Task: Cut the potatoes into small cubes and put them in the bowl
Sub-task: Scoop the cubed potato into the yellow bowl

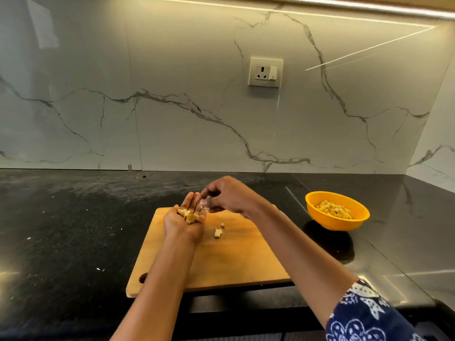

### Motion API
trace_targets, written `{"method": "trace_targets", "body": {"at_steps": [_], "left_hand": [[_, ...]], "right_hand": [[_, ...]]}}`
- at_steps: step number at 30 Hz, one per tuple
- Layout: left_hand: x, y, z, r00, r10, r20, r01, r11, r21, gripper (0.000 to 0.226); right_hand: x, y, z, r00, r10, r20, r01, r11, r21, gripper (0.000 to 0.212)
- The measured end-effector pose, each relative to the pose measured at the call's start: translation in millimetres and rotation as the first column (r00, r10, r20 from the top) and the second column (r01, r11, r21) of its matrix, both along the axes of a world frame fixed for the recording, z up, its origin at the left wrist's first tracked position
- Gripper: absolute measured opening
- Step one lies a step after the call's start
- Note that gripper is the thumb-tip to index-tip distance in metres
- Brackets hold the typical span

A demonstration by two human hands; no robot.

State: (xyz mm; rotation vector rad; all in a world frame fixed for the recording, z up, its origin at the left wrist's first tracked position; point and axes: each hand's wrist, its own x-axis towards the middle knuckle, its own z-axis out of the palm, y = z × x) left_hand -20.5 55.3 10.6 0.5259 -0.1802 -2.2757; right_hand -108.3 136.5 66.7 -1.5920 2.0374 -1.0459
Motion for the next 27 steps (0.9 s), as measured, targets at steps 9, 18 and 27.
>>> {"method": "trace_targets", "body": {"at_steps": [9,18,27], "left_hand": [[-3,6,0,0.999,0.006,-0.046,-0.003,0.999,0.054,0.039],[14,-13,0,0.996,0.086,-0.025,-0.086,0.996,0.012,0.049],[48,-37,-4,0.969,0.239,-0.056,-0.237,0.971,0.04,0.049]], "right_hand": [[13,-21,-4,0.996,-0.003,-0.089,-0.007,0.994,-0.113,0.017],[-24,-1,-22,0.943,-0.164,0.29,0.186,0.981,-0.05,0.014],[-36,-4,-49,0.975,0.003,0.224,-0.029,0.993,0.113,0.035]]}}
